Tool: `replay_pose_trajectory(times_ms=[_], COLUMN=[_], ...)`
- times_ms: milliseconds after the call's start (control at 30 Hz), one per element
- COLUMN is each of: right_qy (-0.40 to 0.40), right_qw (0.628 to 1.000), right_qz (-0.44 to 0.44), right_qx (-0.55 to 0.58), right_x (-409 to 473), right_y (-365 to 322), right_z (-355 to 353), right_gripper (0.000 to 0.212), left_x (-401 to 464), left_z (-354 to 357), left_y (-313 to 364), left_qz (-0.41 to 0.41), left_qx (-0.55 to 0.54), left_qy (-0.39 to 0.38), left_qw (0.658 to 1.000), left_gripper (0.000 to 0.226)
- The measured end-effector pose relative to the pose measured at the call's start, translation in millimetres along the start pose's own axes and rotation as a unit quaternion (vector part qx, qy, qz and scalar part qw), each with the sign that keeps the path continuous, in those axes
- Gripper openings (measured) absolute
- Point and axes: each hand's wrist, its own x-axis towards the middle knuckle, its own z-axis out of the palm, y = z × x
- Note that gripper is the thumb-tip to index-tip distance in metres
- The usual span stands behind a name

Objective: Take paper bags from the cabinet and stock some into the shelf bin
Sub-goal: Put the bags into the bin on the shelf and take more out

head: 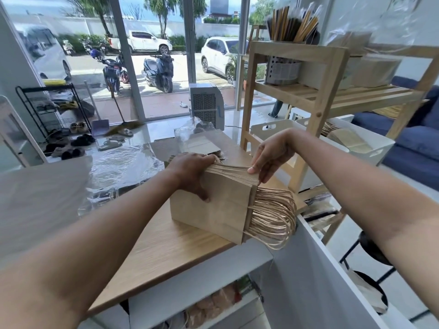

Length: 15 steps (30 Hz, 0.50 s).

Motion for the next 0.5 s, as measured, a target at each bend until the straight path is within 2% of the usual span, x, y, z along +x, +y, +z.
replay_pose_trajectory(times_ms=[133, 233, 300, 367, 500], right_qy=[0.004, 0.080, 0.151, 0.260, 0.480], right_qw=[0.999, 0.995, 0.984, 0.954, 0.858], right_qz=[-0.027, -0.052, -0.096, -0.148, -0.185], right_qx=[0.041, 0.035, 0.020, -0.016, -0.019], right_x=[-6.1, -17.8, -28.6, -37.6, -29.5], right_y=[13.9, 23.0, 27.6, 33.7, 59.2], right_z=[-0.8, 8.7, 23.6, 46.7, 100.0], right_gripper=[0.045, 0.078, 0.090, 0.098, 0.118], left_x=[0.9, 0.8, 1.6, 2.6, 1.9], left_z=[-3.7, -7.0, -7.2, -6.6, -4.8], left_y=[2.4, 3.6, 3.8, 7.8, 9.7], left_qz=[-0.004, -0.018, -0.028, -0.044, -0.101], left_qx=[-0.009, -0.014, -0.020, -0.014, -0.029], left_qy=[-0.009, -0.015, -0.009, 0.011, 0.052], left_qw=[1.000, 1.000, 0.999, 0.999, 0.993], left_gripper=[0.087, 0.077, 0.071, 0.067, 0.067])
